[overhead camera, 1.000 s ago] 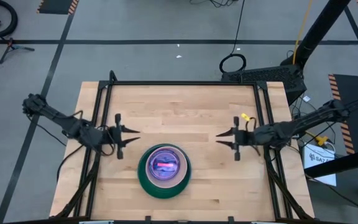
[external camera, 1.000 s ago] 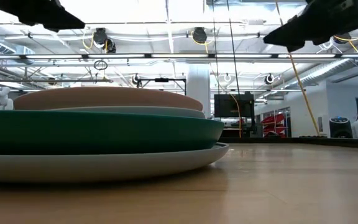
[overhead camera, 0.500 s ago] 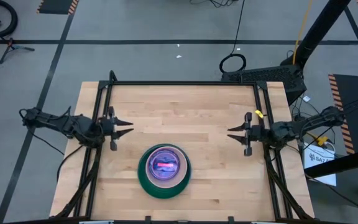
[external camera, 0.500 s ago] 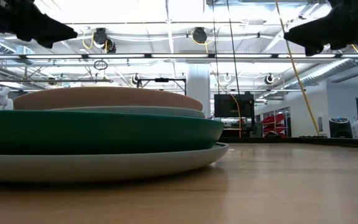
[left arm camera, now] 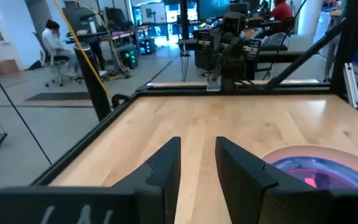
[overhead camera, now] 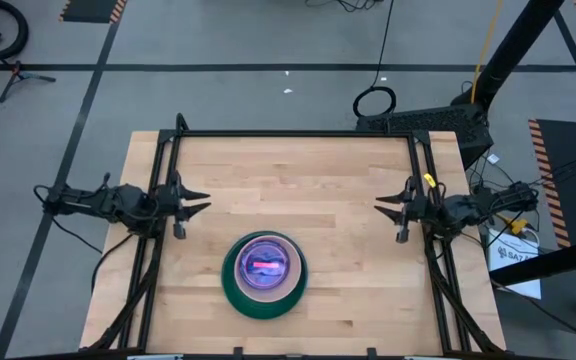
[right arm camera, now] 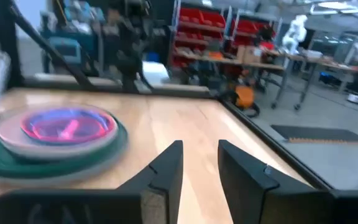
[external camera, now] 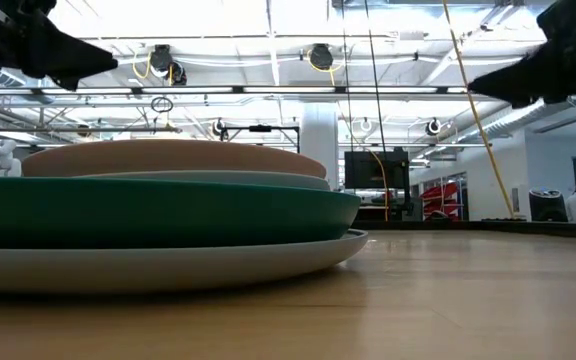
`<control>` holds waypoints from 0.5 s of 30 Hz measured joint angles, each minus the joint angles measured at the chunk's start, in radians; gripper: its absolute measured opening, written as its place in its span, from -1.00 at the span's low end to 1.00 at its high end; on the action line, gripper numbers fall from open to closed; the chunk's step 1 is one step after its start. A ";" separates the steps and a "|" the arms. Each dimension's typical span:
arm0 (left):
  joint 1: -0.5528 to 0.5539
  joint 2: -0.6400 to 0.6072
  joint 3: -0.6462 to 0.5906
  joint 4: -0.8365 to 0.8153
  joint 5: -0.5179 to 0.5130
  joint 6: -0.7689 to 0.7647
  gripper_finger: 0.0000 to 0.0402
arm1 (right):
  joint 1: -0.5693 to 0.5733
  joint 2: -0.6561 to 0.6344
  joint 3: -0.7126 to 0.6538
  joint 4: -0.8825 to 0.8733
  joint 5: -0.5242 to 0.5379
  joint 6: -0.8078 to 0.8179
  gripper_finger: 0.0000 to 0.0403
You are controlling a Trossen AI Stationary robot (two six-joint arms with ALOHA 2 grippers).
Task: Stack plastic plates
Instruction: Return to Home Position
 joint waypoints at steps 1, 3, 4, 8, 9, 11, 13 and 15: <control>0.002 -0.004 -0.008 0.000 0.000 -0.005 -0.46 | -0.001 0.000 0.000 -0.013 0.005 0.002 -0.54; 0.007 -0.017 -0.027 -0.001 0.001 -0.020 -0.46 | -0.006 -0.001 0.000 -0.036 0.006 0.018 -0.54; 0.009 -0.020 -0.039 0.002 0.001 -0.027 -0.46 | -0.007 -0.002 0.000 -0.047 0.006 0.026 -0.54; 0.020 -0.039 -0.091 0.008 0.002 -0.071 -0.46 | -0.007 -0.001 -0.033 -0.023 0.003 0.056 -0.54; 0.022 -0.044 -0.104 0.019 0.002 -0.085 -0.46 | -0.007 0.000 -0.046 -0.003 0.003 0.067 -0.54; 0.025 -0.050 -0.125 0.042 0.003 -0.103 -0.46 | -0.007 0.000 -0.076 0.029 0.002 0.086 -0.54; 0.025 -0.051 -0.142 0.041 0.003 -0.120 -0.46 | -0.009 0.013 -0.084 0.067 -0.003 0.098 -0.54; 0.025 -0.052 -0.161 0.047 0.003 -0.131 -0.46 | -0.009 0.014 -0.091 0.090 -0.007 0.090 -0.54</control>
